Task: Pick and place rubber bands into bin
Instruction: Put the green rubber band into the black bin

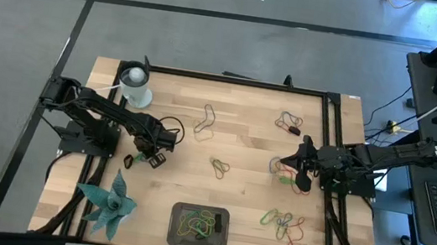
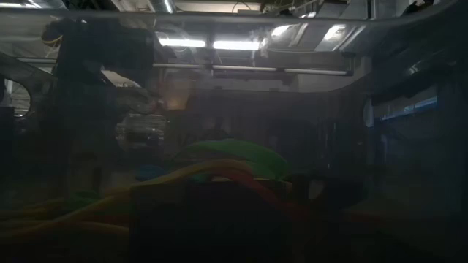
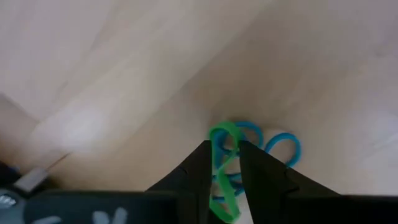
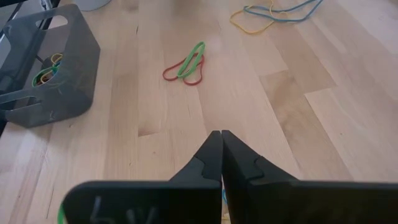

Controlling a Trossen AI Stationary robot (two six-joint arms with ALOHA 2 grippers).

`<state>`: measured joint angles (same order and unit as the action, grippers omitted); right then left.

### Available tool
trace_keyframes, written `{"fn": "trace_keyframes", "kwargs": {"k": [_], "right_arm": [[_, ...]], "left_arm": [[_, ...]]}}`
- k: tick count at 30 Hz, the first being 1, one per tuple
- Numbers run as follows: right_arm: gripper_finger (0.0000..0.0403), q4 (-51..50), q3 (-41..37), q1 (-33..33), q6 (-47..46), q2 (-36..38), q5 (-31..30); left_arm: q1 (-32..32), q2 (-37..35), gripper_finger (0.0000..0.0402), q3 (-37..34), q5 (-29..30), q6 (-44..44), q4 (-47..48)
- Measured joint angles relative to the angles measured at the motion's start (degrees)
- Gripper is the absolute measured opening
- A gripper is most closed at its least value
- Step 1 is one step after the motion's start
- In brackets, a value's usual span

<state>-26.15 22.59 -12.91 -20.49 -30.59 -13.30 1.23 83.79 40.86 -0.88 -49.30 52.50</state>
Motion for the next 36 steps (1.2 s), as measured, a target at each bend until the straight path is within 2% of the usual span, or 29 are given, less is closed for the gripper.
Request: {"fn": "trace_keyframes", "kwargs": {"k": [8, 16, 28, 36], "right_arm": [[0.0000, -0.3, 0.0, 0.0, 0.0, 0.0, 0.0], [0.0000, -2.2, 0.0, 0.0, 0.0, 0.0, 0.0], [0.0000, -2.5, 0.0, 0.0, 1.3, 0.0, 0.0], [0.0000, -2.4, 0.0, 0.0, 1.3, 0.0, 0.0]], "left_arm": [[0.0, 0.0, 0.0006, 0.0, -2.4, 1.0, -1.5], [0.5, -2.6, 0.0002, 0.6, -4.6, -1.9, -1.0], [1.5, -6.4, 0.0002, 9.3, 2.3, -2.0, 8.9], [1.5, -6.4, 0.0002, 13.8, 2.9, -1.4, 11.2]]}}
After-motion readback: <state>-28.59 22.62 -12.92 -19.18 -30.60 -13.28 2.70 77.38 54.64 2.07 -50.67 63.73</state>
